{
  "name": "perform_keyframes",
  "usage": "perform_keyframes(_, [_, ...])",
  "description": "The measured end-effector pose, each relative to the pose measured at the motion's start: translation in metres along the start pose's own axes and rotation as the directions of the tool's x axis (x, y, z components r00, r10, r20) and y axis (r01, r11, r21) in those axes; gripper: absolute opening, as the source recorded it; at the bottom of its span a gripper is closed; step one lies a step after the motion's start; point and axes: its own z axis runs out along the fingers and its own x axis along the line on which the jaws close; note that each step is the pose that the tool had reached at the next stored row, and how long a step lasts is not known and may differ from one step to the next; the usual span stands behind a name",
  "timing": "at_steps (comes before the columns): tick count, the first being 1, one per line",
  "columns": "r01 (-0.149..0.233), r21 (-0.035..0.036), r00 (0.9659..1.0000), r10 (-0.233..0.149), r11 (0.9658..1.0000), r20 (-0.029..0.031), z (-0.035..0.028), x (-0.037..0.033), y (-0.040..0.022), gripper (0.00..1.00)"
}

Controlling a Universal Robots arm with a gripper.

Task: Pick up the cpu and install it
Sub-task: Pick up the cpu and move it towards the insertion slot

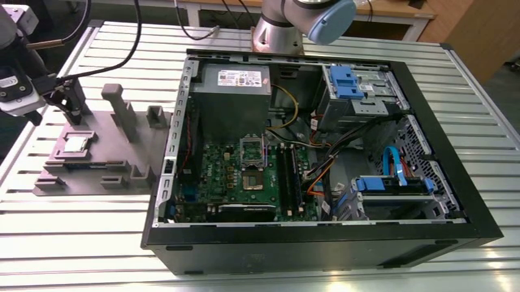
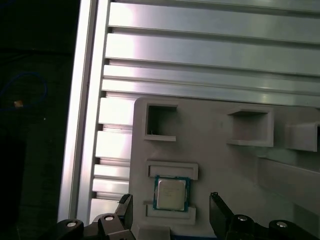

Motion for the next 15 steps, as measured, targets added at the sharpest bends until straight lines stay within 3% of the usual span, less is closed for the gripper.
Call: perform_keyframes(15, [-0.003, 0.0004, 1.0000, 0.003, 1.0000, 0.0001, 0.0088, 0.0000, -0.0008, 0.71])
